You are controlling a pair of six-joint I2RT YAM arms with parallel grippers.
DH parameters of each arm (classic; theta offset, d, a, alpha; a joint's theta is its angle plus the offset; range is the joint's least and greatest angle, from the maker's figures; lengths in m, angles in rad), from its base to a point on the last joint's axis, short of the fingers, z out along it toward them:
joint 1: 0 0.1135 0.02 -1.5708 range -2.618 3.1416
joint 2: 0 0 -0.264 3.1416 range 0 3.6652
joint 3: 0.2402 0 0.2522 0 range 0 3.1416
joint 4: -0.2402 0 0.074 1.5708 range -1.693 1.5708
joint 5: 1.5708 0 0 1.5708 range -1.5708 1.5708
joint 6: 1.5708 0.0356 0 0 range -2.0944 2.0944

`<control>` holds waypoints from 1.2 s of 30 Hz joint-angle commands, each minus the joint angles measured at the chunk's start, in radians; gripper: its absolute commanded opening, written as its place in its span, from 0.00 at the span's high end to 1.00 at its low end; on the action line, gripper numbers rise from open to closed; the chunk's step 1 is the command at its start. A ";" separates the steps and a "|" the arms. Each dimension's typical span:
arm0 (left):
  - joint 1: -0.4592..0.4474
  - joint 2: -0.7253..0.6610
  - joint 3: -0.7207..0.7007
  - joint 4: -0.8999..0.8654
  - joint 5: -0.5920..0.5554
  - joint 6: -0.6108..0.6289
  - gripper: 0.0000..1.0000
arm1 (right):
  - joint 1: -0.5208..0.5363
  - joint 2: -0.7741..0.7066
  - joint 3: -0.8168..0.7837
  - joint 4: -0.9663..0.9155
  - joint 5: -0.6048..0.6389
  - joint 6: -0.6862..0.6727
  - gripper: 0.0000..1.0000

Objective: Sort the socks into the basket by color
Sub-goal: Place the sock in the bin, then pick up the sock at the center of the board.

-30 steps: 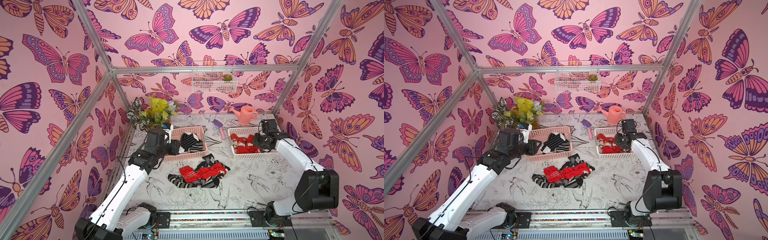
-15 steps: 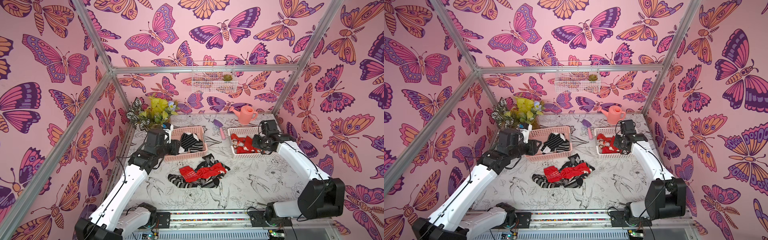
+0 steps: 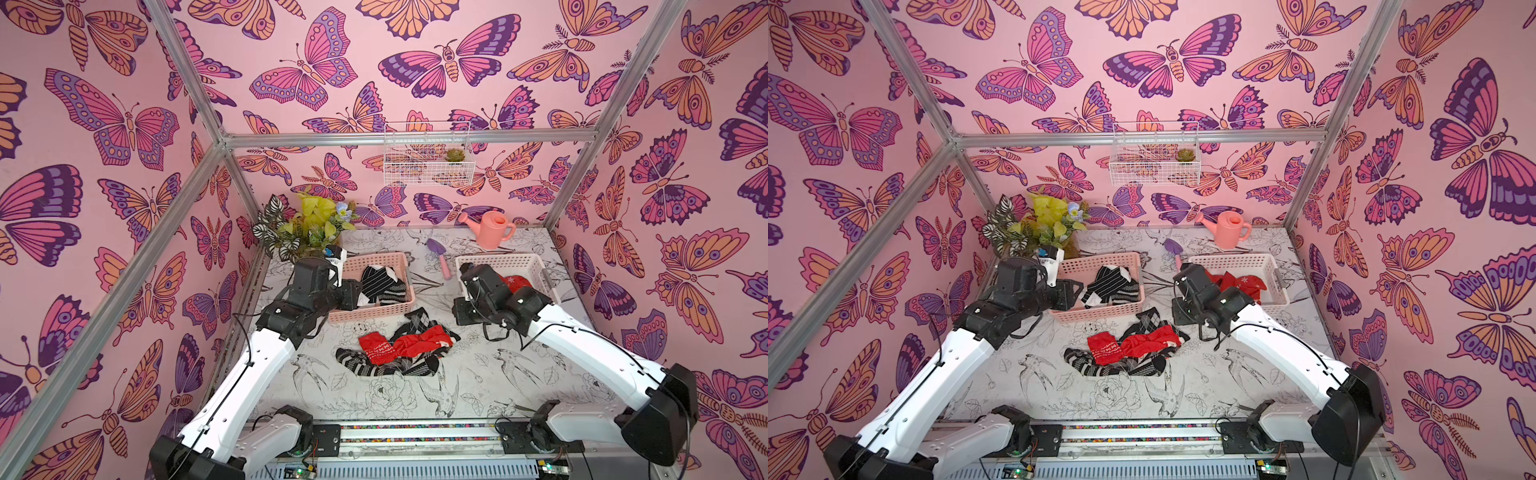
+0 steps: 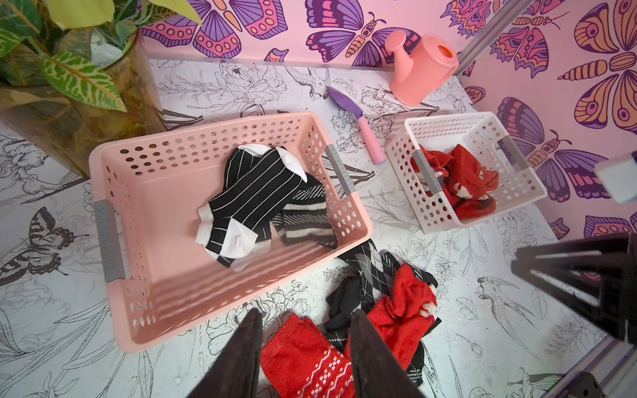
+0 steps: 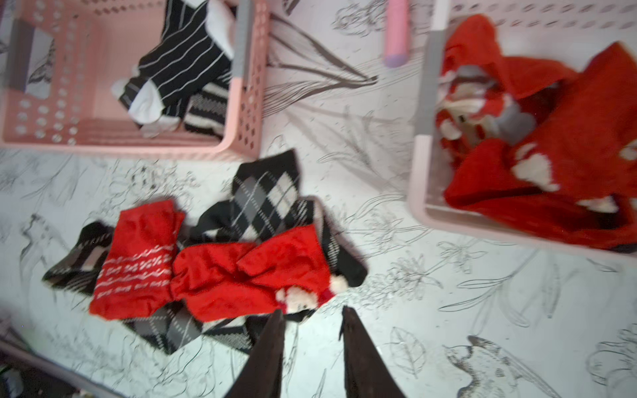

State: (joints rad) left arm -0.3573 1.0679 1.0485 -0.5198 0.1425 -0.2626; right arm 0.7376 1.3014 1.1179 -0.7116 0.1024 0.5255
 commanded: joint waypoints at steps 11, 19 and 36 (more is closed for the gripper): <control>0.006 -0.020 -0.018 0.008 0.008 0.011 0.55 | 0.242 0.202 0.037 0.040 0.017 0.137 0.70; 0.006 -0.023 -0.018 0.008 0.006 0.010 0.55 | 0.300 0.327 0.097 0.051 -0.010 0.147 0.65; 0.006 -0.023 -0.018 0.008 0.009 0.011 0.55 | 0.311 0.462 0.164 0.026 -0.032 0.148 0.57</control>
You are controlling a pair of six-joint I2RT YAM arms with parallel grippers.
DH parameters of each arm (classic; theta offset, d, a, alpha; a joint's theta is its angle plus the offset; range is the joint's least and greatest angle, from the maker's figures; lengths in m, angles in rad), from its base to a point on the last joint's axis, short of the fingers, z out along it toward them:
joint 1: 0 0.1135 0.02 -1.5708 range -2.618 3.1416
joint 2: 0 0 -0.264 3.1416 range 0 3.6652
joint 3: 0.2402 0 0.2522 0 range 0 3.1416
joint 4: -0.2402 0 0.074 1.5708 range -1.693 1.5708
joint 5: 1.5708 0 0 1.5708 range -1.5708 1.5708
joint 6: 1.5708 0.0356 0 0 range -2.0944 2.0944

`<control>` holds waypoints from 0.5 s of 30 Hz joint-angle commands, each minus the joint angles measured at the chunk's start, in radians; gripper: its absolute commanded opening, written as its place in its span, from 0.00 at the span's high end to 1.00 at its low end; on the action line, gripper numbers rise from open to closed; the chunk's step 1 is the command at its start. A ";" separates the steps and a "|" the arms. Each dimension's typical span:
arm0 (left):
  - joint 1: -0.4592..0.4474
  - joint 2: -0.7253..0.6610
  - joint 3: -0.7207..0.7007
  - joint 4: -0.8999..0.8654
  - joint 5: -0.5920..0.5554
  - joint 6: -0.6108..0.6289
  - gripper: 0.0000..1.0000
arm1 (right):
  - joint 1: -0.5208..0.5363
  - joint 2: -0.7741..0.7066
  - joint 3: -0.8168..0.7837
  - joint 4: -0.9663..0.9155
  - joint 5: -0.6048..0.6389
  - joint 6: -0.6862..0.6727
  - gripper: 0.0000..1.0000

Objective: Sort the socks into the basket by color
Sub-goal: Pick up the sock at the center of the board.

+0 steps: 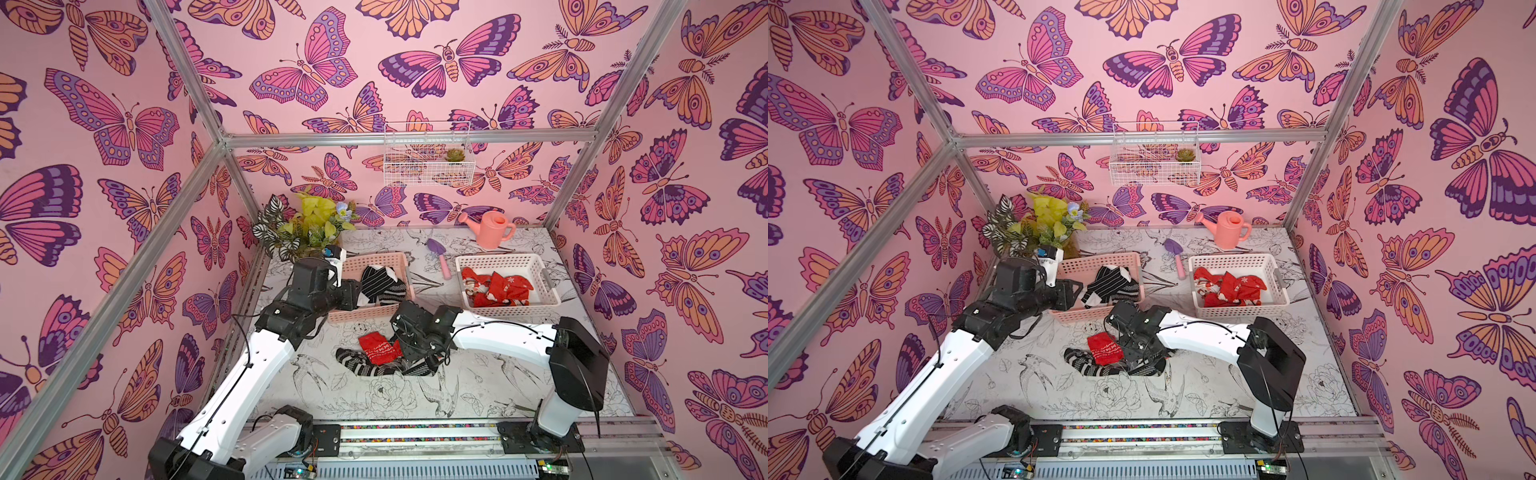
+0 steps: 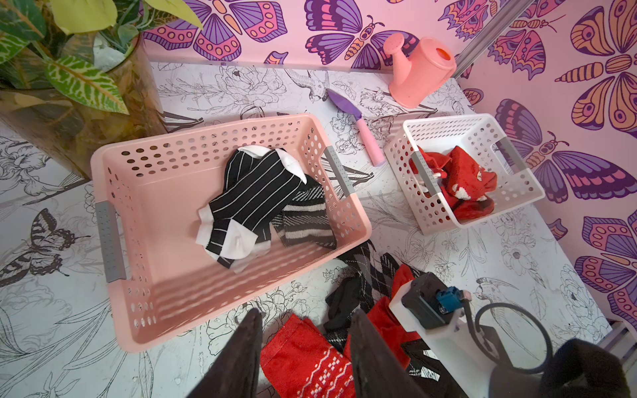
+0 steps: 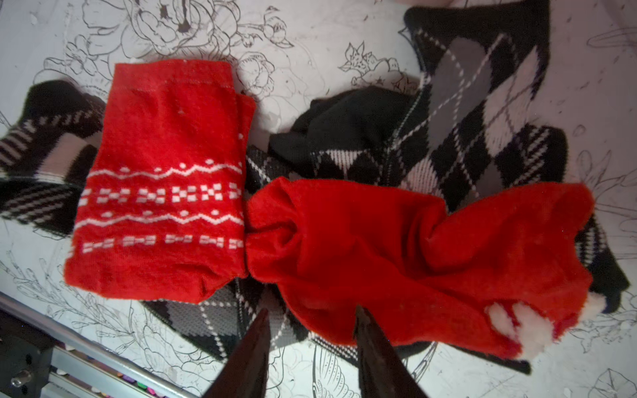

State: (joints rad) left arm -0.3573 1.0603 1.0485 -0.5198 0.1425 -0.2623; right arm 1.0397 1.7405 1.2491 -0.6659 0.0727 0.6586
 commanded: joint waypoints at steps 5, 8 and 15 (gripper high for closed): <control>0.006 -0.014 -0.018 0.008 0.012 0.010 0.55 | 0.008 0.055 0.050 -0.030 -0.001 0.010 0.58; 0.006 -0.016 -0.018 0.008 0.013 0.011 0.55 | 0.008 0.078 0.063 -0.046 0.007 0.008 0.61; 0.006 -0.016 -0.018 0.008 0.015 0.010 0.55 | 0.008 0.112 0.075 -0.053 0.020 0.009 0.66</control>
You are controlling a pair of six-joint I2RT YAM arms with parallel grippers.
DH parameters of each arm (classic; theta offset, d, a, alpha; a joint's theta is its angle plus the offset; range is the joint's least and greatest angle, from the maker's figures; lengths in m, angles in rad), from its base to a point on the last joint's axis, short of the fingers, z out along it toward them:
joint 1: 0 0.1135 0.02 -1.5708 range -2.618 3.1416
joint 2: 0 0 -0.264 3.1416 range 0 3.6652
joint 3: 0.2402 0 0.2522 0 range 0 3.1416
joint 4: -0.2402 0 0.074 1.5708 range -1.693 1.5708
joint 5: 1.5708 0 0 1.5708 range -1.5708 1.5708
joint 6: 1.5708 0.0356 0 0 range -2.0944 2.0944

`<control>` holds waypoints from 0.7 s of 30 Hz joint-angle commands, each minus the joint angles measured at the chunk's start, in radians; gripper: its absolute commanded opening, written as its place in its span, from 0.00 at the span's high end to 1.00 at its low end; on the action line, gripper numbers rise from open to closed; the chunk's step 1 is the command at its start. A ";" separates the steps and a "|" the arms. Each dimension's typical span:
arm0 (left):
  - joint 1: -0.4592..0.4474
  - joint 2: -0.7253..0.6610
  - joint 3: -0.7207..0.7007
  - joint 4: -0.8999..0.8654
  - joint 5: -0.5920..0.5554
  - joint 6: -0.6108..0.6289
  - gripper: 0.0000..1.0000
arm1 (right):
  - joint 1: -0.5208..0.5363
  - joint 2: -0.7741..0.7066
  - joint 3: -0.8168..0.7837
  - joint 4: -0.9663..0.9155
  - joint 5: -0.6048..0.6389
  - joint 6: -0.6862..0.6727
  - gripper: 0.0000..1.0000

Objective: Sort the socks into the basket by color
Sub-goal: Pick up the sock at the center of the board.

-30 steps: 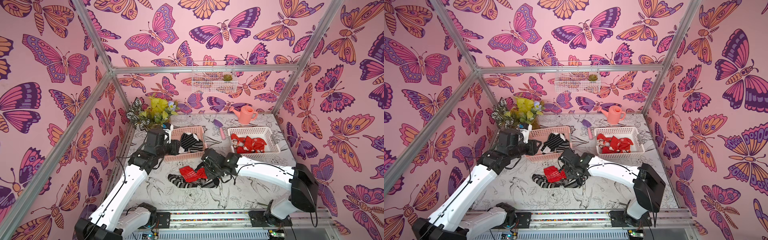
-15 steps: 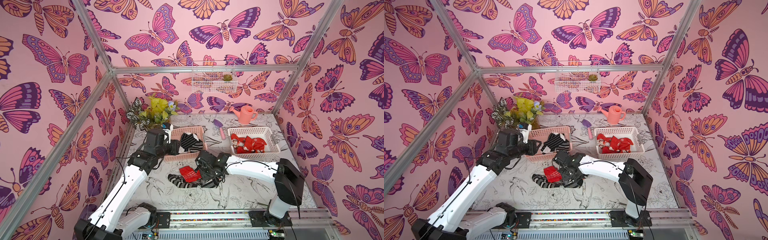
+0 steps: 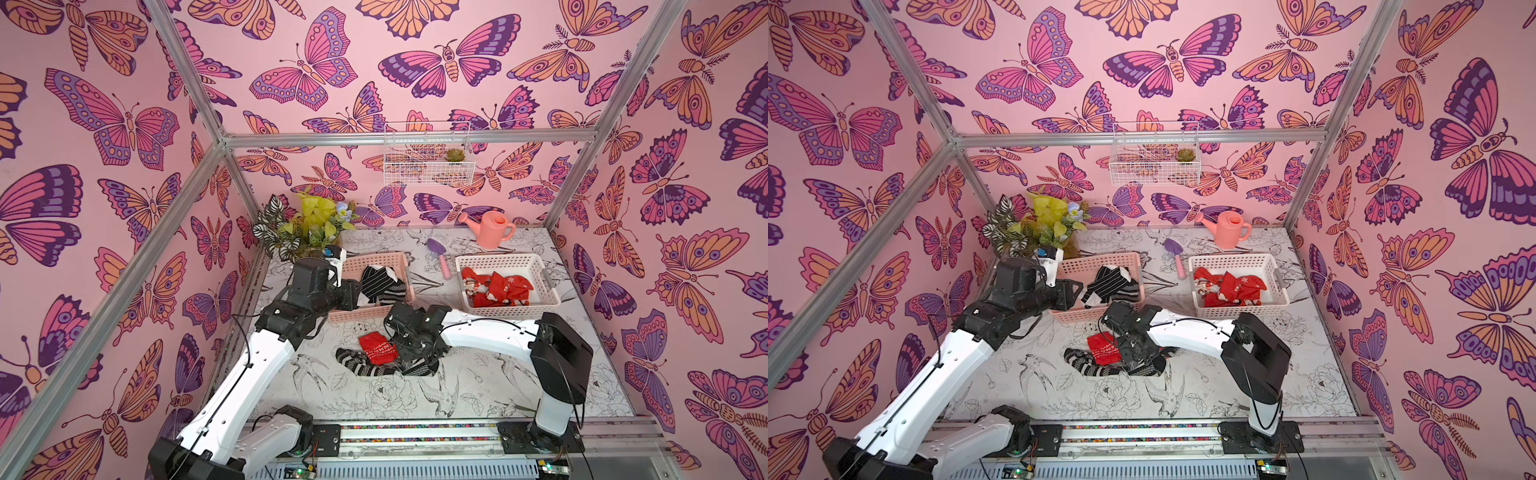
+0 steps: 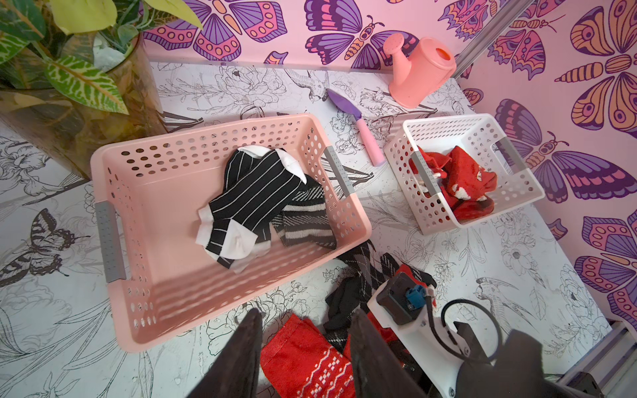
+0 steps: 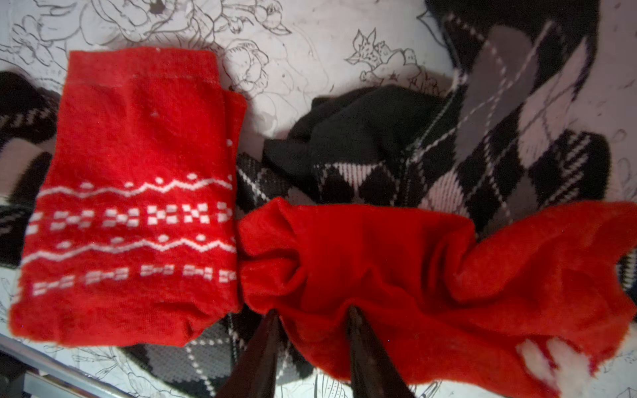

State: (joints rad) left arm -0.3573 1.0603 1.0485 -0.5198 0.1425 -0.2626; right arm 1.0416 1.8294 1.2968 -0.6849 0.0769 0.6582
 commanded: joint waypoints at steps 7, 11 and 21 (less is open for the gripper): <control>0.006 -0.018 -0.018 0.009 0.015 0.011 0.55 | 0.002 0.031 0.030 -0.038 0.027 0.008 0.82; 0.006 -0.018 -0.019 0.009 0.016 0.010 0.55 | -0.003 0.021 0.030 -0.041 0.035 0.002 0.91; 0.006 -0.020 -0.019 0.009 0.016 0.010 0.55 | -0.012 -0.034 0.032 -0.063 0.049 -0.025 1.00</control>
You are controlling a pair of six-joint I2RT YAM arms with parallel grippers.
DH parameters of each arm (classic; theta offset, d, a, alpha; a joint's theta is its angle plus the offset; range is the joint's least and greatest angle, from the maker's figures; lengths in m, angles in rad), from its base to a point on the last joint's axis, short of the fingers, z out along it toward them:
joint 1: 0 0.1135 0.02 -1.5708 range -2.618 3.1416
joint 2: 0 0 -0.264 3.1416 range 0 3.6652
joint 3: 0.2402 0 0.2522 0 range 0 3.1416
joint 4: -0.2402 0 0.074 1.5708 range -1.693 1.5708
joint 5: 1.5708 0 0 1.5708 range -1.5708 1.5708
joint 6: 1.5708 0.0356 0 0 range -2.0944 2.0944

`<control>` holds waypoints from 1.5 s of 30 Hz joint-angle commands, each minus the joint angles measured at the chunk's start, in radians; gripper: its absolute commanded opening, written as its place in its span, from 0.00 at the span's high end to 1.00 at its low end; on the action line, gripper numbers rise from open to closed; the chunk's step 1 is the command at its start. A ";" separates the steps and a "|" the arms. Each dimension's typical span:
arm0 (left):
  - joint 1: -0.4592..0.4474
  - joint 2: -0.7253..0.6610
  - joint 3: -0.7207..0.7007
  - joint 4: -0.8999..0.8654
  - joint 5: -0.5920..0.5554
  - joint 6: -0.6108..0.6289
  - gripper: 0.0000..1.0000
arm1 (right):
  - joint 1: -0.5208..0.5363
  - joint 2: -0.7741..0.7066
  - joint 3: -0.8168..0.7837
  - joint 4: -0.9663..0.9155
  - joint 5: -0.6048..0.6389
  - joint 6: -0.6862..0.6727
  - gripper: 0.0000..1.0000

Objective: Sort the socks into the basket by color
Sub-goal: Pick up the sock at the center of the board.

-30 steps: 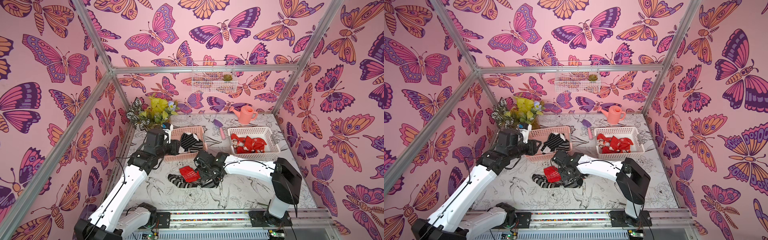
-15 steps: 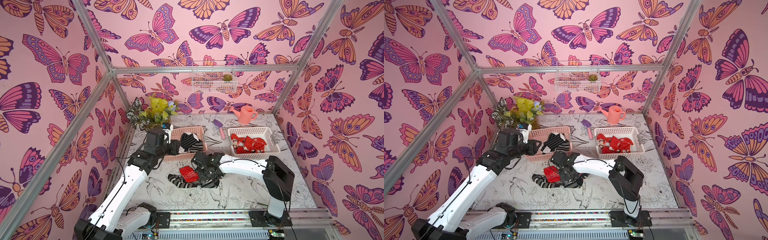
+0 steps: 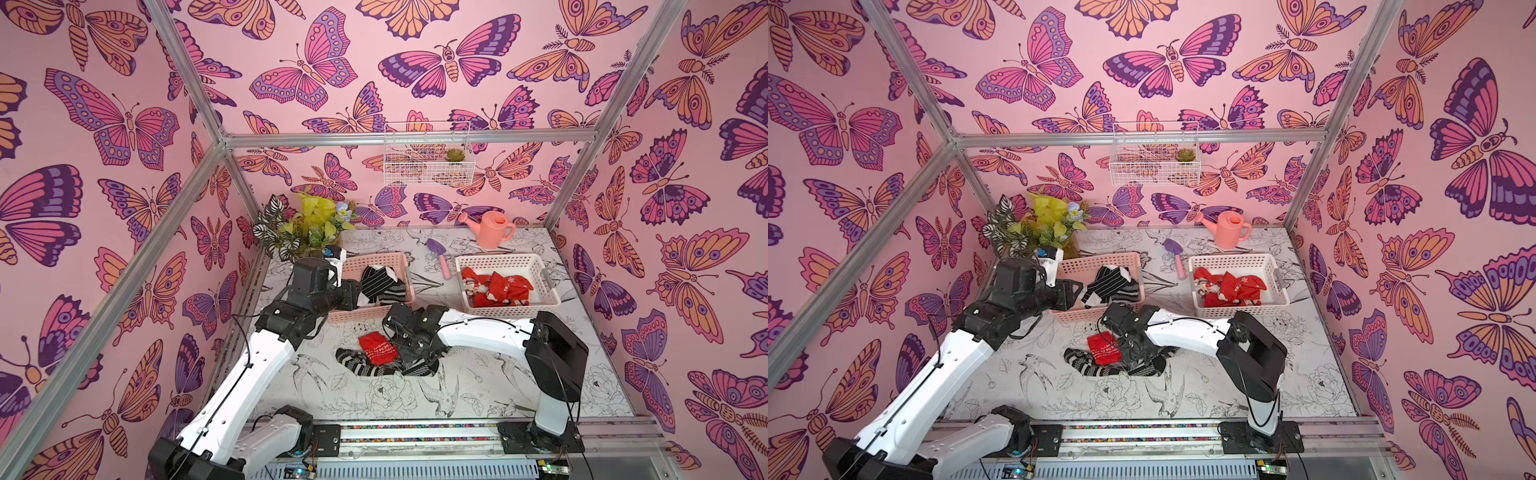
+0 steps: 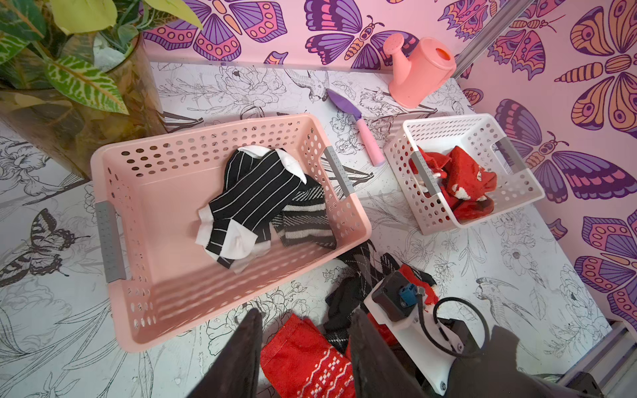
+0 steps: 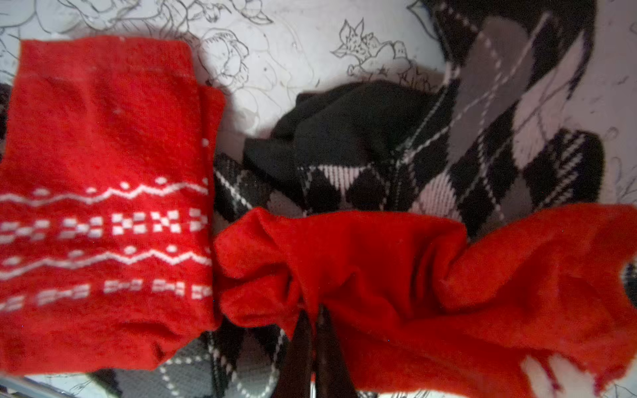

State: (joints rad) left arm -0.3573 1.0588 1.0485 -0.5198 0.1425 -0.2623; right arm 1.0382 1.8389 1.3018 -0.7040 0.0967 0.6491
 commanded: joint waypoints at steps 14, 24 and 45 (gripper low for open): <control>0.006 -0.020 -0.019 0.011 0.013 0.010 0.55 | -0.036 -0.136 0.043 -0.104 0.068 -0.048 1.00; 0.006 -0.020 -0.019 0.010 0.014 0.010 0.55 | -0.070 -0.222 0.040 -0.136 0.097 -0.066 1.00; 0.006 -0.010 -0.019 0.012 0.017 0.011 0.55 | -0.289 -0.383 0.078 -0.218 0.185 -0.200 1.00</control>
State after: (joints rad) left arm -0.3573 1.0546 1.0481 -0.5194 0.1425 -0.2623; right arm 0.7769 1.4853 1.3518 -0.8948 0.2508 0.4877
